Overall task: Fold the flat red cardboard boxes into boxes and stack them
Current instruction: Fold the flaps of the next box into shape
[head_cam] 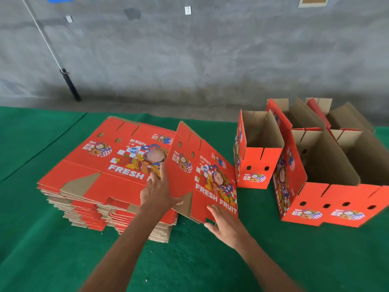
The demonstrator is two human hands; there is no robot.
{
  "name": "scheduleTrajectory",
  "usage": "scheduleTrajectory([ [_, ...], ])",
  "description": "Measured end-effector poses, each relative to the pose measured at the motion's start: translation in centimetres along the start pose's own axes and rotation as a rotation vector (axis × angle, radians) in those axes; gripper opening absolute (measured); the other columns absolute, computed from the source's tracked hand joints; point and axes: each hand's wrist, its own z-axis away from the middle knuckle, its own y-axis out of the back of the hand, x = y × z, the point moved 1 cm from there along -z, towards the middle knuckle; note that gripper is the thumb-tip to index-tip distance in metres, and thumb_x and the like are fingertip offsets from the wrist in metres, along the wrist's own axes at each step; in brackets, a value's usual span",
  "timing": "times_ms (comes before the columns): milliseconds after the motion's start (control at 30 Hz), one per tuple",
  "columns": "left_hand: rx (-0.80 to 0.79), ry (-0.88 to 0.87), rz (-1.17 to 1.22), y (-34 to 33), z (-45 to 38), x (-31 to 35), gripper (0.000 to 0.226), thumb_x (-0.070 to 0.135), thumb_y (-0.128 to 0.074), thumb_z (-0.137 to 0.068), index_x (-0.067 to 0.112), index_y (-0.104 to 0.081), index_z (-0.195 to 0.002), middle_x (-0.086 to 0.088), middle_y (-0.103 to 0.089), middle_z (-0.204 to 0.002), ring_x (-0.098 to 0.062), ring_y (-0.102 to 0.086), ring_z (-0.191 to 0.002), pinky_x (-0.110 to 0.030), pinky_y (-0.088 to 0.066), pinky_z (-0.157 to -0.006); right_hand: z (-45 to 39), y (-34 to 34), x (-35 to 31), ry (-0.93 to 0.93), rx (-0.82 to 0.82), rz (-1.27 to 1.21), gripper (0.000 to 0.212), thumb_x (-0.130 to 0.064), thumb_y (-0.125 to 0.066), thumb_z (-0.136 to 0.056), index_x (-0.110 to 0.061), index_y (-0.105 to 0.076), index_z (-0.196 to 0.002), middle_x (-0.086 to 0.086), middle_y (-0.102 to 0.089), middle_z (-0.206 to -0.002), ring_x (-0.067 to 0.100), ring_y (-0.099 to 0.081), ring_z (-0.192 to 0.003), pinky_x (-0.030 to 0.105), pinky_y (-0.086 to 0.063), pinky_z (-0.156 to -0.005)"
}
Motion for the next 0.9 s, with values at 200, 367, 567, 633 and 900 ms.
scheduleTrajectory([
  [200, 0.127, -0.024, -0.064, -1.3, -0.1, 0.8, 0.134, 0.076, -0.067, -0.079, 0.007, 0.015, -0.160, -0.023, -0.016, -0.162, -0.033, -0.039, -0.146, -0.042, -0.051, -0.103, -1.0, 0.3, 0.5, -0.015, 0.012, 0.118, 0.066, -0.045, -0.047, -0.105, -0.012, -0.025, -0.158, 0.008, -0.043, -0.153, 0.023, -0.055, -0.128, 0.037, -0.050, -0.106],
  [367, 0.161, -0.051, -0.073, -0.4, 0.5, 0.9, 0.124, 0.065, -0.070, -0.086, 0.006, 0.010, -0.160, -0.019, -0.021, -0.159, -0.031, -0.043, -0.143, -0.040, -0.053, -0.100, -0.4, 1.2, -0.3, -0.005, 0.096, 0.156, 0.043, -0.028, -0.038, -0.108, -0.012, -0.037, -0.148, 0.005, -0.062, -0.131, 0.018, -0.069, -0.099, 0.028, -0.058, -0.085],
  [567, 0.489, -0.219, 0.290, 7.3, 4.9, -0.6, 0.091, 0.050, -0.080, -0.082, 0.024, -0.034, -0.156, 0.000, -0.051, -0.152, -0.026, -0.060, -0.128, -0.046, -0.056, -0.094, 4.0, 7.1, -4.0, -0.008, 0.456, 0.183, 0.016, -0.028, -0.062, -0.098, -0.022, -0.068, -0.112, -0.009, -0.073, -0.077, 0.002, -0.062, -0.049, 0.016, -0.041, -0.038],
  [633, 0.593, -0.250, 0.677, 9.6, 6.9, -0.3, 0.086, 0.043, -0.086, -0.079, 0.028, -0.042, -0.151, 0.009, -0.059, -0.141, -0.013, -0.068, -0.113, -0.040, -0.058, -0.088, 5.9, 10.1, -5.4, -0.028, 0.564, 0.168, 0.027, -0.033, -0.047, -0.100, -0.022, -0.071, -0.106, -0.009, -0.067, -0.060, 0.004, -0.054, -0.037, 0.017, -0.030, -0.035],
  [900, 0.051, -0.318, 1.258, 9.6, 14.0, 10.1, 0.085, 0.065, -0.075, -0.077, 0.043, -0.038, -0.149, 0.047, -0.055, -0.121, 0.004, -0.058, -0.124, -0.042, -0.042, -0.117, 13.1, 18.4, -10.9, -0.050, 0.540, 0.060, 0.040, -0.043, -0.028, -0.100, -0.017, -0.058, -0.108, 0.004, -0.071, -0.076, 0.035, -0.068, -0.065, 0.039, -0.046, -0.057],
])
